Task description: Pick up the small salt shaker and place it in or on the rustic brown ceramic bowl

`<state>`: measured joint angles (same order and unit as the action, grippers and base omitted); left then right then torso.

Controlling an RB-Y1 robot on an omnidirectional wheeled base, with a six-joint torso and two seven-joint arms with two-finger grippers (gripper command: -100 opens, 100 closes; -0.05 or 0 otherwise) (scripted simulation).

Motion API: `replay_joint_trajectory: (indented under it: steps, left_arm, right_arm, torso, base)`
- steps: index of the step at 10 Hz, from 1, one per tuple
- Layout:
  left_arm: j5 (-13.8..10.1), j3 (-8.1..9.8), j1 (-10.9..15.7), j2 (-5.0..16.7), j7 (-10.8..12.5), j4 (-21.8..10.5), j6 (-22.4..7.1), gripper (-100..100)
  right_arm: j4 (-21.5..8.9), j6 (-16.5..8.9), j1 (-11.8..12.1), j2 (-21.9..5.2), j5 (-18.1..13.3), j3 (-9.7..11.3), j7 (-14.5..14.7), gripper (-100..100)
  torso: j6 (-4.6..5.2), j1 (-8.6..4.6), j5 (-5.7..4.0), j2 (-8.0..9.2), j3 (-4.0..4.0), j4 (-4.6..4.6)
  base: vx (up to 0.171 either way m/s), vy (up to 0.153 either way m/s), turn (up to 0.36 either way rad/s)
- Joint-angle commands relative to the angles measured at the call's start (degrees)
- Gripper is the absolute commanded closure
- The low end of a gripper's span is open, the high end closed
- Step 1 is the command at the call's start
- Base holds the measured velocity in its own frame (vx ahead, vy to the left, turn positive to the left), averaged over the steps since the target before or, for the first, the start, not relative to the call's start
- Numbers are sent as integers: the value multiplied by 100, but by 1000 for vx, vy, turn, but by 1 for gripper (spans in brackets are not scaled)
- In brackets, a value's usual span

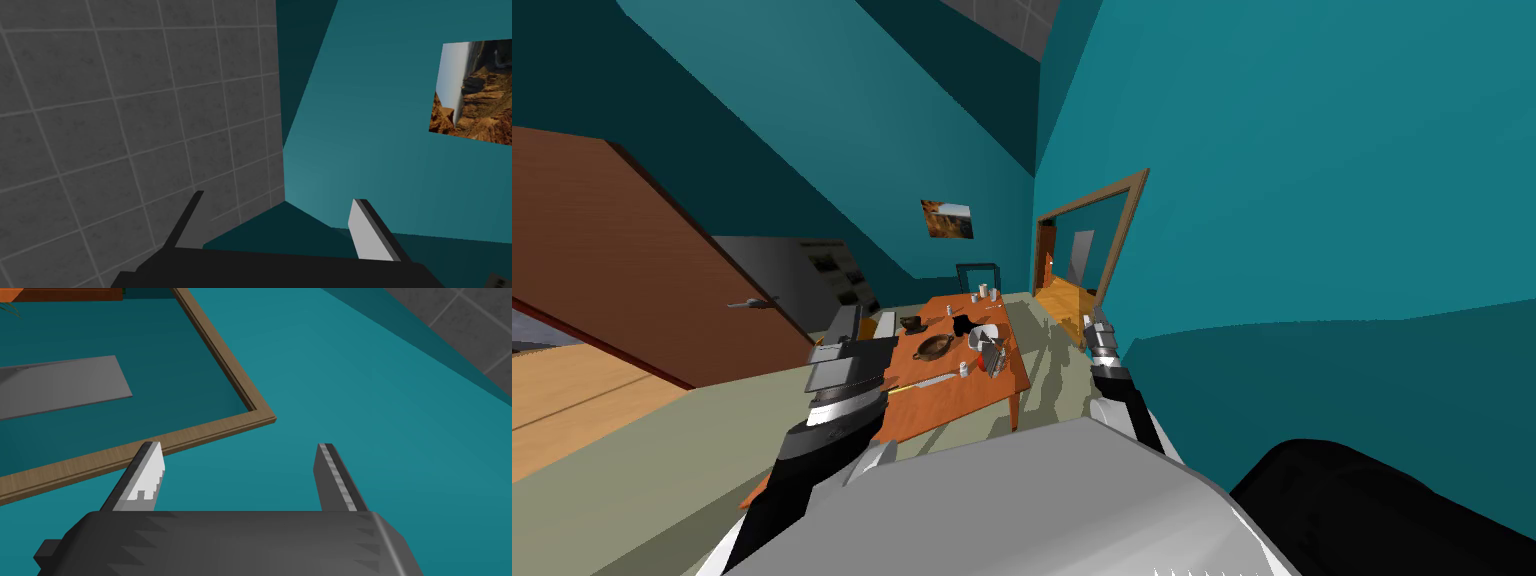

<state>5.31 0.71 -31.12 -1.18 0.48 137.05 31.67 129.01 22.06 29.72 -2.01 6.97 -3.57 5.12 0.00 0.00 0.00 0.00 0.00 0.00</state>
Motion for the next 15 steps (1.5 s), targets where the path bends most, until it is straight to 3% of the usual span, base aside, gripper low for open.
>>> replay_joint_trajectory:
  steps: [1, 5, 10, 11, 14, 15]
  left_arm:
    - [25, -30, 8, 182, 12, -100, -58, -100]
    - [76, -135, 75, 676, 40, -504, -262, -100]
    - [81, -394, 282, 1469, 66, -1372, -678, -100]
    - [81, -394, 282, 1469, 66, -1469, -678, -100]
    - [52, -545, 397, 1806, 71, -1935, -885, -100]
    - [52, -545, 397, 1806, 71, -1992, -885, -100]
  right_arm:
    - [0, 0, 0, 0, 0, 0, 0, 0]
    - [0, 0, -1, 0, 0, 0, 0, 0]
    - [0, 0, -1, 0, 0, 0, 0, 0]
    - [0, 0, -1, 0, 0, 0, 0, 0]
    - [0, 0, 0, 0, 0, 0, 0, 0]
    - [0, 0, 0, 0, 0, 0, 0, 0]
  torso:
    - [0, 0, 0, 0, 0, 0]
    - [1, 14, 3, 16, 9, 3]
    - [2, -1, 0, 14, 8, 3]
    - [1, -6, -1, 14, 8, 3]
    - [-1, -6, -1, 5, 3, 1]
    - [1, -8, -1, 5, 3, 1]
  base:
    - [-22, 17, -28]
    - [-42, 32, -48]
    - [-43, -6, -114]
    - [-20, -22, -47]
    - [-17, -25, -89]
    - [-12, -24, -70]
